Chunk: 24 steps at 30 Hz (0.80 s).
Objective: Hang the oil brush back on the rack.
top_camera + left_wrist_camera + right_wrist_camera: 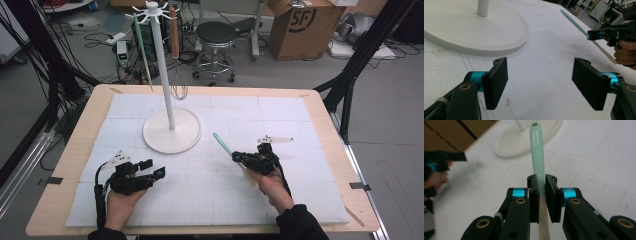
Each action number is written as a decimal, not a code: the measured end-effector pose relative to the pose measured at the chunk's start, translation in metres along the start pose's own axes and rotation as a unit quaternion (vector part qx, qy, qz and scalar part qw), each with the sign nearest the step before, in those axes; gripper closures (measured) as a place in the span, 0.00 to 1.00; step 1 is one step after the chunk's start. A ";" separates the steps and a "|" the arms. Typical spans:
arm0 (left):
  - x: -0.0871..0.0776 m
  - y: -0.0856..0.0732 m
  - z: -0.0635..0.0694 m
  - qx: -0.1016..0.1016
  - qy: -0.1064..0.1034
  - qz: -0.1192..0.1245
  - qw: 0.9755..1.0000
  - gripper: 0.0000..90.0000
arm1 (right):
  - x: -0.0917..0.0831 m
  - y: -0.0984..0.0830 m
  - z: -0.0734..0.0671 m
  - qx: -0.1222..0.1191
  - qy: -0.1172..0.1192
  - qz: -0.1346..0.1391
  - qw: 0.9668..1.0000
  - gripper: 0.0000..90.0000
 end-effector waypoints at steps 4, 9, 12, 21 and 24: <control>-0.001 -0.001 -0.001 -0.002 0.002 -0.001 1.000 0.33 | -0.006 0.019 -0.011 -0.009 0.023 0.040 0.999 0.92; -0.002 -0.001 -0.002 0.000 0.004 -0.001 1.000 0.33 | -0.012 0.055 -0.029 -0.018 0.050 0.097 0.994 0.92; -0.002 -0.002 -0.002 0.002 0.004 -0.001 1.000 0.33 | -0.013 0.074 -0.037 -0.016 0.069 0.129 0.989 0.92; -0.005 -0.005 -0.004 0.004 0.008 -0.006 1.000 0.33 | -0.018 0.107 -0.048 -0.007 0.107 0.179 0.978 0.92; -0.006 -0.005 -0.004 0.002 0.009 -0.005 1.000 0.33 | -0.020 0.114 -0.050 -0.007 0.112 0.194 0.974 0.92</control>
Point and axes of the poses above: each handheld gripper's, and its own axes: x roughly forward along the jaws, y roughly out of its top, z roughly to its right, the point moved 7 cm from there along x, roughly forward along the jaws, and after that the axes turned 11 degrees about -x, right-handed, at the moved point
